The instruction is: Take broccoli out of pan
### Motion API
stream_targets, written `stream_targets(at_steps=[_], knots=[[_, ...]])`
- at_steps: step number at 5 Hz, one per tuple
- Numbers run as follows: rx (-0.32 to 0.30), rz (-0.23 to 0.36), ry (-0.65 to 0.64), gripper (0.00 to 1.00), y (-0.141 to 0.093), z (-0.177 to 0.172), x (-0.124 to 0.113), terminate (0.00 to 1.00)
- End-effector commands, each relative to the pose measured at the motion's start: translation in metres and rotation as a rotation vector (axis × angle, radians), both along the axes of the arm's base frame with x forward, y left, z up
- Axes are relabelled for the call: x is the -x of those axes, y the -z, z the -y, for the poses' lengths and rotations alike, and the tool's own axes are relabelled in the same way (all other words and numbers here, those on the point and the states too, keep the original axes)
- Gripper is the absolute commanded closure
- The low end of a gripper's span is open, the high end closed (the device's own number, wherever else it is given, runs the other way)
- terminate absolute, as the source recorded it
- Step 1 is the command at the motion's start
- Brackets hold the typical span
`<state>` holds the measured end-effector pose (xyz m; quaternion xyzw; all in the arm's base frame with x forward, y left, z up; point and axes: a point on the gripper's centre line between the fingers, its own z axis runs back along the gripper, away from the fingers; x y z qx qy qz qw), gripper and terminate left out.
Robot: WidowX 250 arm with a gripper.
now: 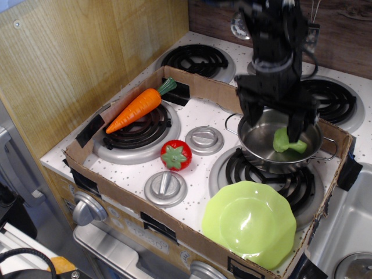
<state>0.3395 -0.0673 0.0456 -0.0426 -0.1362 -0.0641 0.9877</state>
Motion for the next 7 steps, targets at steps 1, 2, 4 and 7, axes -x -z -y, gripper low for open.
stream_targets(at_steps=[1,2,4,7], knots=[[0.035,0.053,-0.017,0.00,0.008,0.004,0.002,0.00],[0.053,0.061,-0.007,0.00,0.015,0.003,0.000,0.00],[0.029,0.039,-0.018,1.00,0.010,0.002,0.000,0.00],[0.000,0.011,-0.240,1.00,-0.064,-0.017,0.018,0.00]])
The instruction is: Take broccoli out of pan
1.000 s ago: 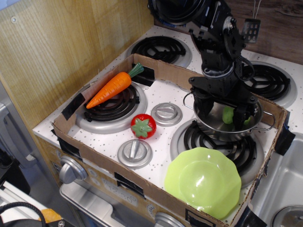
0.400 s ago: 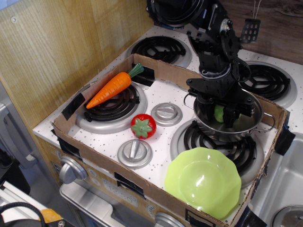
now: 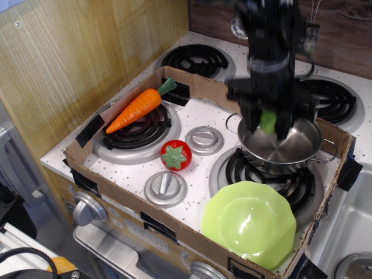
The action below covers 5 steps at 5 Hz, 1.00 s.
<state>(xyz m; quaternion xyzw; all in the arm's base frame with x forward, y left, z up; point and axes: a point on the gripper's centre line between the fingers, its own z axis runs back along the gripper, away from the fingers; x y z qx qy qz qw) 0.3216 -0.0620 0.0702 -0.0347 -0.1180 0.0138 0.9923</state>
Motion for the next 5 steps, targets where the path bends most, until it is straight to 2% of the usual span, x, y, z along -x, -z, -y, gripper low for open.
stream_targets(at_steps=[1,2,3,5], knots=[[0.016,0.040,-0.181,1.00,-0.035,-0.039,0.023,0.00],[0.037,-0.003,-0.173,1.00,-0.024,-0.066,0.033,0.00],[-0.022,0.007,-0.195,1.00,-0.012,-0.089,0.052,0.00],[-0.073,0.006,-0.260,1.00,-0.001,-0.108,0.090,0.00]])
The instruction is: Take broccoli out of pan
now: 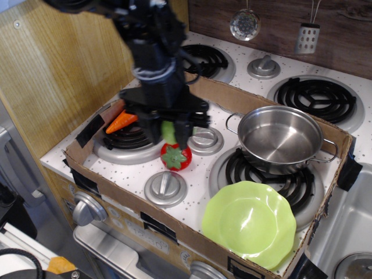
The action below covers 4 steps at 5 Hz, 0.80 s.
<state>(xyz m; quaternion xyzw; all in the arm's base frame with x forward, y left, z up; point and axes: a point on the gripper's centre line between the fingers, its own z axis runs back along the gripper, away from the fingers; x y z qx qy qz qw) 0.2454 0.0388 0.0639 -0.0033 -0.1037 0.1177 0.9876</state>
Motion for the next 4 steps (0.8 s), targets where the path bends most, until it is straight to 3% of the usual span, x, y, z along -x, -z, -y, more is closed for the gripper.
stream_targets(at_steps=[1,2,3,4], knots=[[-0.073,0.014,-0.075,1.00,-0.005,-0.012,0.027,0.00],[-0.083,-0.008,-0.098,1.00,0.006,-0.022,0.040,0.00],[-0.035,-0.014,-0.086,1.00,0.034,-0.031,0.044,0.00],[-0.011,-0.033,-0.055,0.00,0.040,-0.035,0.042,0.00]])
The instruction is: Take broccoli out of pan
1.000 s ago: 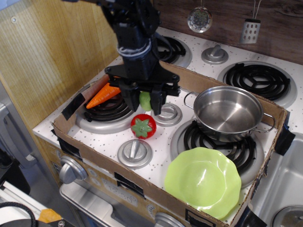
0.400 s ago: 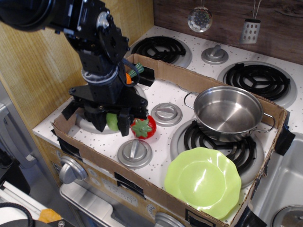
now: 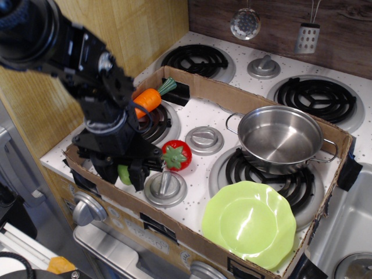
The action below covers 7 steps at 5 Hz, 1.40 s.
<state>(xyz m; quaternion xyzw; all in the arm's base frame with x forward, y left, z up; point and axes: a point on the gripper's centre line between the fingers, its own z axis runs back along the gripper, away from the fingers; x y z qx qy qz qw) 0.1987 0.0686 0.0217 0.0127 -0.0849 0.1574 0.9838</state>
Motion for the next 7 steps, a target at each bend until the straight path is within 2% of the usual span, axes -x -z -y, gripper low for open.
stream_targets(at_steps=[1,2,3,4,5,7], knots=[[-0.012,0.011,0.059,0.00,-0.009,-0.010,-0.009,0.00],[-0.049,-0.009,0.092,0.00,-0.022,-0.012,-0.014,0.00],[-0.075,-0.053,0.088,0.00,-0.046,-0.009,-0.023,0.00],[-0.115,-0.066,0.116,0.00,-0.071,-0.008,-0.035,0.00],[-0.120,-0.020,0.182,0.00,-0.075,-0.012,-0.045,0.00],[-0.120,-0.020,0.182,0.00,-0.075,-0.012,-0.045,0.00]])
